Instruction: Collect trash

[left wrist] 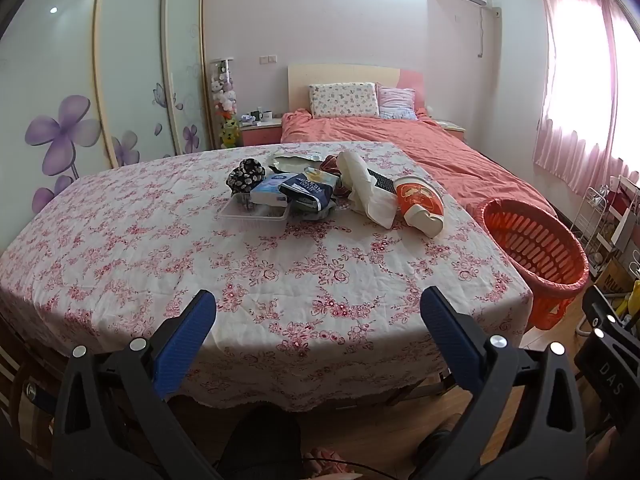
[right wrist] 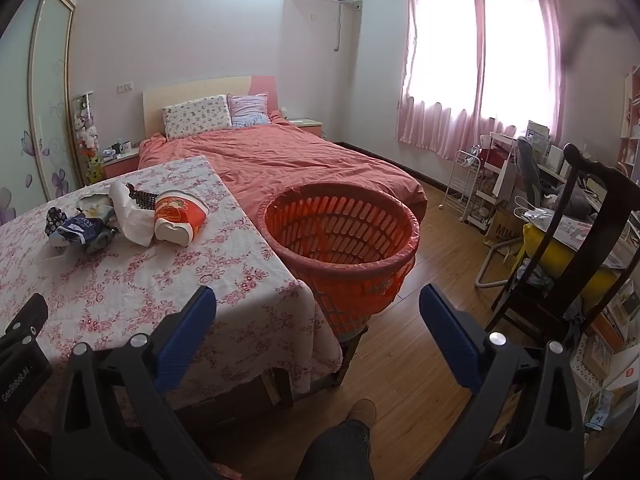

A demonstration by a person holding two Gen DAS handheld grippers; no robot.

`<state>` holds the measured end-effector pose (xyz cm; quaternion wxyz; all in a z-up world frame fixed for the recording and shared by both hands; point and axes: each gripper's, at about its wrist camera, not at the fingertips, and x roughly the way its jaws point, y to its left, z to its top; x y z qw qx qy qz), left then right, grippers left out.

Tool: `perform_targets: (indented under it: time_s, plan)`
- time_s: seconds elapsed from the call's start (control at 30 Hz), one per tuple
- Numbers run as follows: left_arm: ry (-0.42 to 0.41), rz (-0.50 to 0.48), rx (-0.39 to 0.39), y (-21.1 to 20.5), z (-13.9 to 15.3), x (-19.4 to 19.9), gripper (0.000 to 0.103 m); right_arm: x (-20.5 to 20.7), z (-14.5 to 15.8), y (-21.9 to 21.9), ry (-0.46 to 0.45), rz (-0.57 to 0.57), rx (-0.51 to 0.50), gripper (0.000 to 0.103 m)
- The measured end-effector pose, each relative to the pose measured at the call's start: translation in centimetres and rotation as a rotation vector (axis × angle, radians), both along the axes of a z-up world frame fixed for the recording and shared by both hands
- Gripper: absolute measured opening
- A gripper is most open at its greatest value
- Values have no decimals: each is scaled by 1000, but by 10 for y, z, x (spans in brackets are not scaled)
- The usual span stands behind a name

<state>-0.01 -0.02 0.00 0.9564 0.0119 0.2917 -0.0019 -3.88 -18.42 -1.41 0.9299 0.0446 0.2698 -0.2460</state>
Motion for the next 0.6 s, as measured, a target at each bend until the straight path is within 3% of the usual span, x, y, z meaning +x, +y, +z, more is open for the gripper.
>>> perform_targets:
  time_s: [0.6]
  plan:
    - [3, 0, -2, 0, 0, 0, 101, 1, 0, 1, 2, 0, -4, 99]
